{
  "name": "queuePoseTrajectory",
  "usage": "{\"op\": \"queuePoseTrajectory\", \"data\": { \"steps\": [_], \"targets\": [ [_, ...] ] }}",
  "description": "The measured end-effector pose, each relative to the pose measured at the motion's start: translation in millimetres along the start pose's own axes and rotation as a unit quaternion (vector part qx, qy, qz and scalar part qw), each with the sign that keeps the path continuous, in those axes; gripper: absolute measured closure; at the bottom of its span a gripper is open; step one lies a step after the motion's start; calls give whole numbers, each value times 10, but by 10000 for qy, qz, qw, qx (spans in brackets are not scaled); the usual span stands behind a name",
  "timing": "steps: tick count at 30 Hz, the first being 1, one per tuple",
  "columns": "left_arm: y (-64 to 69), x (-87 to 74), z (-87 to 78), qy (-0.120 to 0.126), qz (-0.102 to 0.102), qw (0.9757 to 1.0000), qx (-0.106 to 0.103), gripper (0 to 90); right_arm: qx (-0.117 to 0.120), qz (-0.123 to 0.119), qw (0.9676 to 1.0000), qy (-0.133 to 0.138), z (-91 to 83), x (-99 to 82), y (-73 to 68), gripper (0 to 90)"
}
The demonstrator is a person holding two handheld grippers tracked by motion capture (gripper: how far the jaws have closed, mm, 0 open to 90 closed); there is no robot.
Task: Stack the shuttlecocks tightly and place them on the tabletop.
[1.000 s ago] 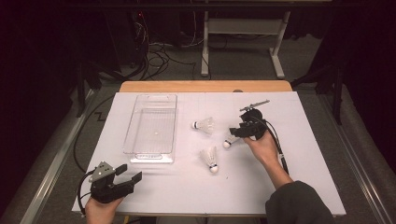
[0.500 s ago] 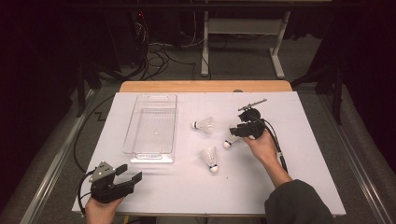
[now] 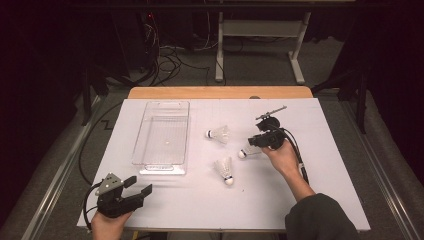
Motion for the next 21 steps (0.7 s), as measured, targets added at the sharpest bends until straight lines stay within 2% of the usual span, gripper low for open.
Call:
{"op": "queuePoseTrajectory", "data": {
  "steps": [10, 21],
  "targets": [
    [0, -1, 2, -10, 2, 10000, -1, 311, 86, -122, 9997, -175, -26, -56, -5, 844],
    [0, -2, 3, -19, 1, 10000, 6, 310, 182, -47, 9994, -280, -77, -144, 41, 900]
  ]
}}
Point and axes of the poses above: each handheld gripper's, and its own axes: z roughly forward along the jaws, x roughly out of its top, y roughly to its right, the point moved 7 cm from there along z, roughly forward along the jaws, and after that the axes turned 14 degrees about z, right-handed, at the moved point
